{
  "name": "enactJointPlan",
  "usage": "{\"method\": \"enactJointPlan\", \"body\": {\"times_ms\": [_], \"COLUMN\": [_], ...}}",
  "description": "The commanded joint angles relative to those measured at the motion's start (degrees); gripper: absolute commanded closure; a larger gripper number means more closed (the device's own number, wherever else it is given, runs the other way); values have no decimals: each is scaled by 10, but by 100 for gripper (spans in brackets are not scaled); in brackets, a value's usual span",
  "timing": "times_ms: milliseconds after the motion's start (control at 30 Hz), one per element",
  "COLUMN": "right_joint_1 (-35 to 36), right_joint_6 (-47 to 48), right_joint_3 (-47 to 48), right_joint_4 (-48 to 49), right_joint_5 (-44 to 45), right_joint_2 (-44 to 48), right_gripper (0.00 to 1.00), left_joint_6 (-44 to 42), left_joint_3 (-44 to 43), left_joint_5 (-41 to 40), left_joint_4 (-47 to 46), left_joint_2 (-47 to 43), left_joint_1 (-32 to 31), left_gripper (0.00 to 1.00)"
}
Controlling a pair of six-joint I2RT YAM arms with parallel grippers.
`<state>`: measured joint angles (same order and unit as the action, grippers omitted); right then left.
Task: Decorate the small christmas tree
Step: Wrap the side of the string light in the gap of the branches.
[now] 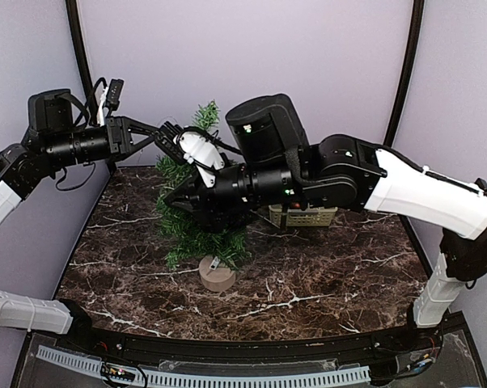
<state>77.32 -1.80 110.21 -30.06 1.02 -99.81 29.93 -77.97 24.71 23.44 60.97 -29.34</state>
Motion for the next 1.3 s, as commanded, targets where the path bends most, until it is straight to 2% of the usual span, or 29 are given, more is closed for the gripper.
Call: {"method": "enactJointPlan", "body": {"times_ms": [0, 100, 300, 500, 767, 900, 1033, 1267], "right_joint_1": [8, 8, 8, 9, 8, 9, 8, -5], "right_joint_6": [-12, -24, -66, -98, -124, -130, -130, -140], "right_joint_3": [-13, -43, -111, -173, -237, -257, -259, -261], "right_joint_4": [19, 38, 68, 103, 113, 108, 87, 46], "right_joint_5": [-7, 1, 7, 32, 77, 107, 149, 213], "right_joint_2": [9, 29, 59, 107, 182, 212, 224, 232], "right_gripper": [100, 100, 100, 100, 100, 100, 100, 100], "left_joint_6": [-10, 1, 42, 59, 41, 38, 39, 16], "left_joint_3": [-6, 26, 116, 143, 139, 139, 143, 149], "left_joint_5": [-2, -19, -61, -13, 24, 36, 56, 35], "left_joint_4": [-3, -1, -32, -50, -22, -18, -40, -46], "left_joint_2": [-17, -30, -75, -61, -47, -47, -48, -84], "left_joint_1": [3, 3, 3, 4, 3, 3, 4, 3], "left_gripper": [92, 100, 100, 100, 97, 91, 80, 47]}}
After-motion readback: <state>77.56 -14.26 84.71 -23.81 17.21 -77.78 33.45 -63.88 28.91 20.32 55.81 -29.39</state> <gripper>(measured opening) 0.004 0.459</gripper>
